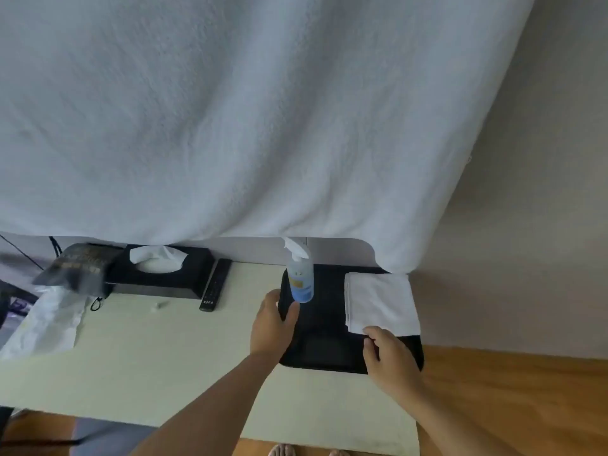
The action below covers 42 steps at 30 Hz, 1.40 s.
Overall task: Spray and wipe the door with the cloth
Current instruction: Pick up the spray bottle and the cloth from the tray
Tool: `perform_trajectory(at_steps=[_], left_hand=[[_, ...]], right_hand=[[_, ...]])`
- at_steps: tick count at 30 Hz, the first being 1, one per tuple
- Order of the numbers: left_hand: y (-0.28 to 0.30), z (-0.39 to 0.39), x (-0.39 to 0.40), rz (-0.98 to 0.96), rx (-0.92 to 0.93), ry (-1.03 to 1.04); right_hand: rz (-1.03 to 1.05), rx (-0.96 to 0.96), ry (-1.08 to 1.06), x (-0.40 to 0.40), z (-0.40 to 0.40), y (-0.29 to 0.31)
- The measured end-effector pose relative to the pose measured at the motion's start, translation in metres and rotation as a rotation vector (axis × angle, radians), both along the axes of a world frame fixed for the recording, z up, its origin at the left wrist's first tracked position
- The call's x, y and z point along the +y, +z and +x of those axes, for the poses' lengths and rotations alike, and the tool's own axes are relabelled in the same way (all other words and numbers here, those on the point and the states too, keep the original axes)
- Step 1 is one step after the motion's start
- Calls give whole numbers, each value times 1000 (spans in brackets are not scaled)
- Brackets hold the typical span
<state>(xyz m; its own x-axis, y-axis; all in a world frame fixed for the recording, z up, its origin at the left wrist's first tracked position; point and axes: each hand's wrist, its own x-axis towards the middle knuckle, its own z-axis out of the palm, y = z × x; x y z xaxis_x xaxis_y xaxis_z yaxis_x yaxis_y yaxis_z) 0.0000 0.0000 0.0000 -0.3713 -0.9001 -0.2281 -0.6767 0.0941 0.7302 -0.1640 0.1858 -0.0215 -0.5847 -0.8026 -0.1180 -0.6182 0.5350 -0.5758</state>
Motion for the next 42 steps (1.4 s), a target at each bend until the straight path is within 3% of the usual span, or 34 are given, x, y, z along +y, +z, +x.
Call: perform_trajectory(at_steps=[8, 21, 29, 37, 42], left_hand=[[-11, -46, -16, 54, 266, 61], [-33, -72, -46, 82, 282, 157], [-36, -28, -14, 100, 299, -64], [-22, -15, 19, 29, 293, -328], [-6, -23, 23, -37, 311, -383]], right_hand=[[-39, 51, -52, -22, -16, 0], [3, 44, -92, -7, -8, -10], [-41, -61, -112, -8, -15, 10], [-230, -406, 114, -55, 14, 64], [-244, -414, 111, -72, 21, 89]])
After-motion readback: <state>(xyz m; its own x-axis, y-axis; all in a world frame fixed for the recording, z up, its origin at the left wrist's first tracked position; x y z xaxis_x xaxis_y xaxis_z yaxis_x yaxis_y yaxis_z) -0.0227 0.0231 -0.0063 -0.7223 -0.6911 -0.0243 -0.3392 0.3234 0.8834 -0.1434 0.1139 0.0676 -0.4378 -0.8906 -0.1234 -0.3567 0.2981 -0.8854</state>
